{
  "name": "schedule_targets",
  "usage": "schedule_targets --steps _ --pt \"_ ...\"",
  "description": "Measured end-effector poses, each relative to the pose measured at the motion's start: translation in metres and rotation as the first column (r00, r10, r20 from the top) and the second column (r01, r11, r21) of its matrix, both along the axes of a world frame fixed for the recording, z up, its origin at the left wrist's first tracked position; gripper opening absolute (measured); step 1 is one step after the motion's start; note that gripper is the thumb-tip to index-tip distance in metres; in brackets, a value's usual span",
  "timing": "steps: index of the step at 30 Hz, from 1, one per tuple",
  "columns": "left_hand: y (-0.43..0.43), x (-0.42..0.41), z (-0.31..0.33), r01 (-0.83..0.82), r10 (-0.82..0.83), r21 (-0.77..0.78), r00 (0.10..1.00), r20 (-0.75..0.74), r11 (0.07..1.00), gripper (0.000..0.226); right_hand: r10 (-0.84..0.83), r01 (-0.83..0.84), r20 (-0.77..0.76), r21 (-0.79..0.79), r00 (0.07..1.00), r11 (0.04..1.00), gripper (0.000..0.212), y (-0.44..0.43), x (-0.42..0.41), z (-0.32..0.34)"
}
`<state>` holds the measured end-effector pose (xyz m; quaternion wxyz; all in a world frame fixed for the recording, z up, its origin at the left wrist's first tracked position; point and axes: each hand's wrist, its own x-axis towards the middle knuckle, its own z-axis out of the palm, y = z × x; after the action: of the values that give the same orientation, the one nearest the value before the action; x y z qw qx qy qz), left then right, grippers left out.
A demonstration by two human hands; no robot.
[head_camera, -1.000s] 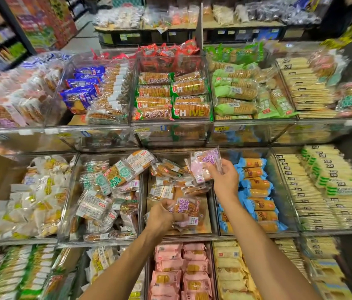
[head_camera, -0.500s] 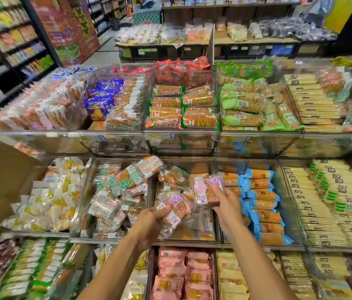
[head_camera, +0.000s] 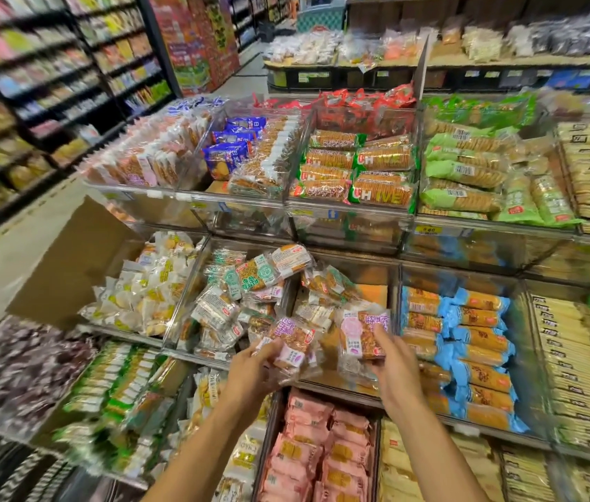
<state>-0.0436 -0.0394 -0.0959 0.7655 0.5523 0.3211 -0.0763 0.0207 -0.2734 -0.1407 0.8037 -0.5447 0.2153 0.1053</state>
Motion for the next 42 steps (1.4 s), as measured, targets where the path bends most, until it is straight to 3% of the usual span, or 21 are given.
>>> schedule_targets --steps 3,8,13,16,23,27,30,33,39,42 --pt "-0.004 0.003 0.010 -0.058 0.057 0.016 0.998 0.019 0.998 0.037 -0.007 0.007 -0.006 -0.034 1.000 0.999 0.055 0.002 -0.004 0.006" --pt "-0.009 0.011 0.015 0.002 -0.023 0.204 0.995 0.102 0.979 0.039 -0.032 0.031 -0.014 -0.062 0.999 0.998 0.020 -0.001 -0.013 0.025" --pt "-0.012 0.019 -0.003 0.068 -0.092 0.237 0.991 0.093 0.969 0.048 -0.084 0.084 0.015 -0.082 0.996 0.993 0.041 -0.007 -0.020 0.036" --pt "-0.015 0.024 -0.015 0.082 -0.104 0.207 0.990 0.099 0.975 0.053 -0.087 0.088 0.014 -0.080 0.996 0.993 0.038 -0.009 -0.022 0.042" --pt "-0.031 0.017 0.009 0.068 -0.083 0.169 0.993 0.083 0.983 0.057 -0.047 0.050 0.041 -0.077 0.998 0.996 0.060 -0.007 -0.028 0.049" --pt "-0.028 0.011 0.013 0.083 -0.086 0.048 0.994 0.062 0.995 0.040 -0.038 0.039 0.020 -0.062 0.999 0.997 0.065 -0.006 -0.027 0.041" --pt "-0.020 0.004 0.014 0.059 -0.058 -0.016 0.998 0.027 0.998 0.028 0.015 -0.015 -0.002 -0.037 1.000 0.999 0.066 0.002 -0.027 0.039" --pt "-0.008 -0.004 0.009 0.047 -0.046 -0.021 0.998 0.036 0.999 0.037 0.063 -0.063 0.026 -0.003 0.998 0.998 0.078 0.018 -0.026 0.042" --pt "0.041 -0.036 0.012 -0.002 0.002 -0.006 1.000 0.021 1.000 0.021 0.203 -0.213 0.122 0.066 0.971 0.975 0.086 0.069 -0.039 0.050" --pt "0.075 -0.058 0.016 -0.016 0.013 0.041 0.999 0.051 0.999 0.029 0.286 -0.295 0.130 0.049 0.949 0.954 0.094 0.102 -0.045 0.052"
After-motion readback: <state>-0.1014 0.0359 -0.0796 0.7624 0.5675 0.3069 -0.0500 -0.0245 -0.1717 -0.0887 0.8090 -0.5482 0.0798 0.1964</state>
